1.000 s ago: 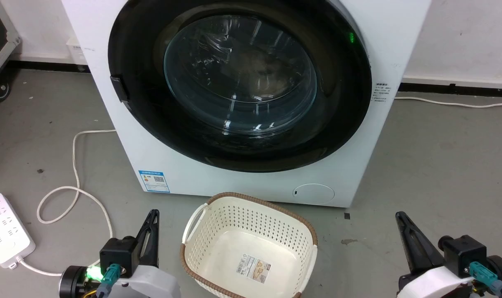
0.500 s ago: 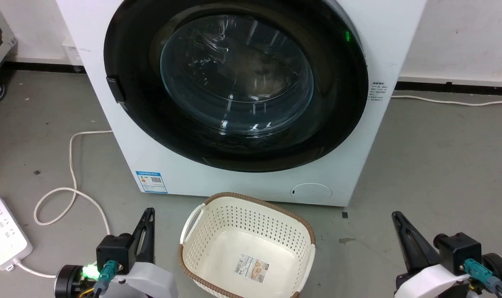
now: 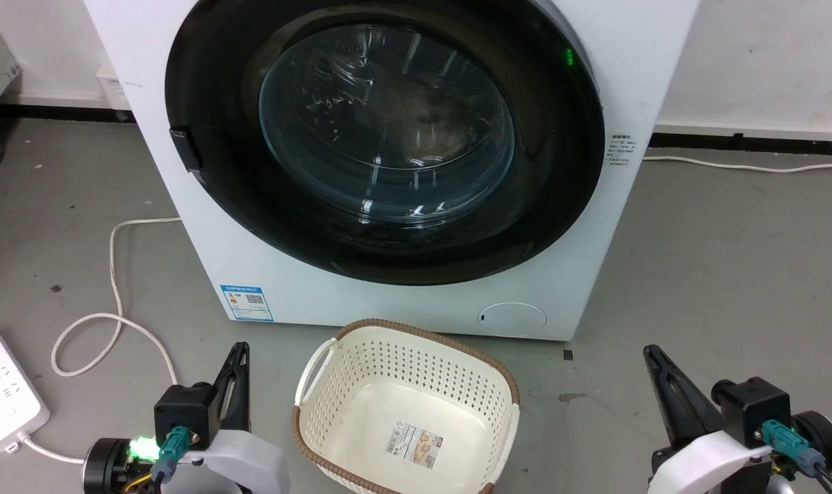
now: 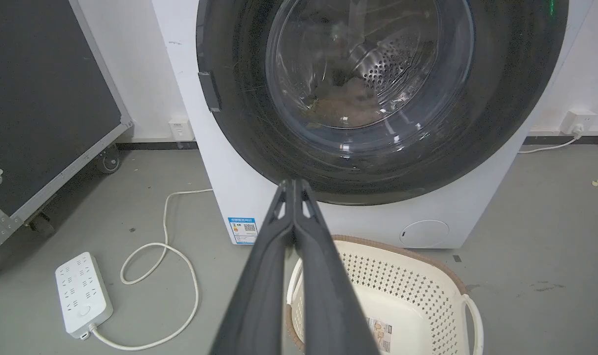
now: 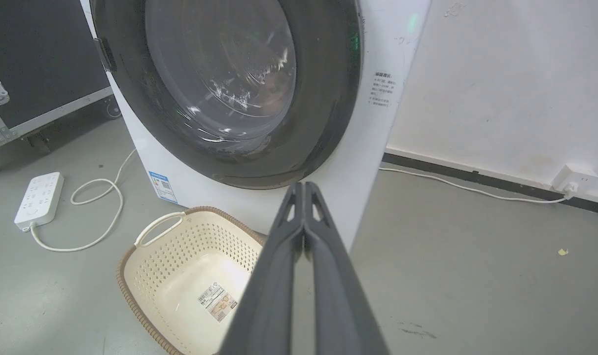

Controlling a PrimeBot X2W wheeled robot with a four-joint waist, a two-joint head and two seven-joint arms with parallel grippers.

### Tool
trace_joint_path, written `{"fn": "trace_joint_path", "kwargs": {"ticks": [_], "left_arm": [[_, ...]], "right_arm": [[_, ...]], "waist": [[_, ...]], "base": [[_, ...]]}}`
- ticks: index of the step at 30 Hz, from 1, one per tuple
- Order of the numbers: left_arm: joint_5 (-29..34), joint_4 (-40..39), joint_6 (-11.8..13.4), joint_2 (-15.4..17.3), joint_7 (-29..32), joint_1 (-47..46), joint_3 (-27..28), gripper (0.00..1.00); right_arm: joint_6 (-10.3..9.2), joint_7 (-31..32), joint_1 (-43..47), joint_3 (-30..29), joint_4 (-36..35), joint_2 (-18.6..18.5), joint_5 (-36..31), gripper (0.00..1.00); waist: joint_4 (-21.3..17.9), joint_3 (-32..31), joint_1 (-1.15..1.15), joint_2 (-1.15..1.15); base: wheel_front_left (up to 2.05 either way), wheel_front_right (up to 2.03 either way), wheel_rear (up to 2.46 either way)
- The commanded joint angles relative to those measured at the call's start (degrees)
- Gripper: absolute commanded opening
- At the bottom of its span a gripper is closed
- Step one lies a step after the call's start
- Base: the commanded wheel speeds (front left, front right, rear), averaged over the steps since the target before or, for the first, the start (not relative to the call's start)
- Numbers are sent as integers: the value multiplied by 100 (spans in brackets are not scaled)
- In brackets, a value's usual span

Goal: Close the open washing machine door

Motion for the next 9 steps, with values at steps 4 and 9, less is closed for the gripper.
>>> {"fn": "trace_joint_path", "kwargs": {"ticks": [4, 9], "left_arm": [[15, -34, 16, -8, 3, -23, 18, 0], [15, -34, 16, -8, 3, -23, 18, 0]], "right_arm": [[-4, 3, -80, 4, -38, 34, -42, 0], [-4, 3, -80, 4, -38, 34, -42, 0]], "waist": [[0, 0, 0, 0], [0, 0, 0, 0]], "base": [[0, 0, 0], [0, 0, 0]]}}
